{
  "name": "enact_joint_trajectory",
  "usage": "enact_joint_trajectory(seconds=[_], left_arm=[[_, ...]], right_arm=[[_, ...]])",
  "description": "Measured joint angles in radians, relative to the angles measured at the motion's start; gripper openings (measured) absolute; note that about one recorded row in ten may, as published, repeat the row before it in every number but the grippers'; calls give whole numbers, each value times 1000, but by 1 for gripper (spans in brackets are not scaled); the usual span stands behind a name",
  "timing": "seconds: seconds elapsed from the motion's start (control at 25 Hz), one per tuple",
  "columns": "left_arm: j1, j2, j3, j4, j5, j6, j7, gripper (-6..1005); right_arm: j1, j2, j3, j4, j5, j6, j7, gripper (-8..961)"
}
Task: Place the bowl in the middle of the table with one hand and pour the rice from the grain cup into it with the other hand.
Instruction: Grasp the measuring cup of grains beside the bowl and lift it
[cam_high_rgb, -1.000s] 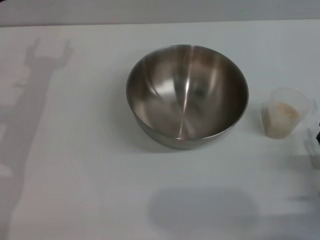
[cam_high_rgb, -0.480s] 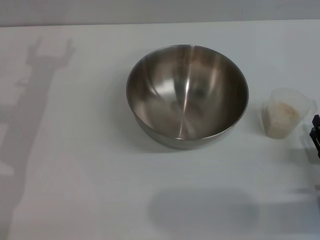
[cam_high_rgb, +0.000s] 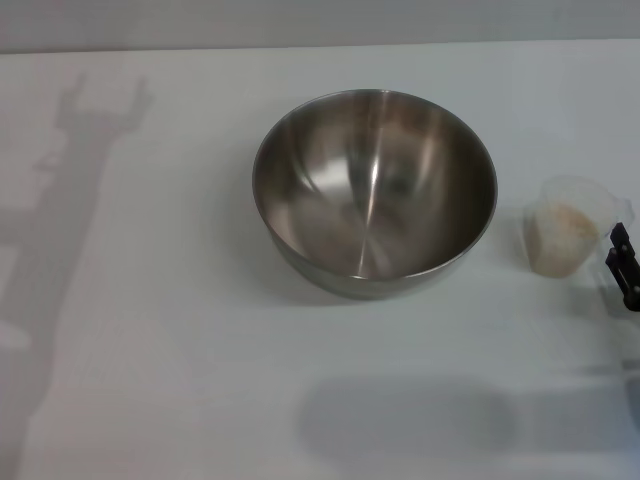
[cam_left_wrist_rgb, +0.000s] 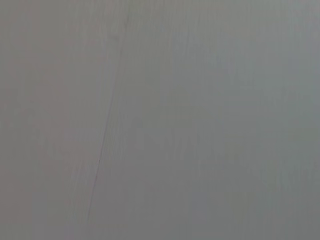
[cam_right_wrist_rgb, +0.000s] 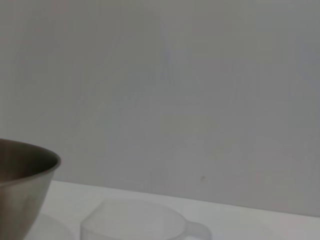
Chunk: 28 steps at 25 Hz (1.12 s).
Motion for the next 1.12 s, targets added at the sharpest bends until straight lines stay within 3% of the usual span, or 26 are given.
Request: enact_joint_trajectory(seconds=[1.12], left_arm=[[8, -4, 8, -20, 0, 6, -3, 871]], right_arm=[[71, 1, 10, -47, 2, 35, 5, 684]])
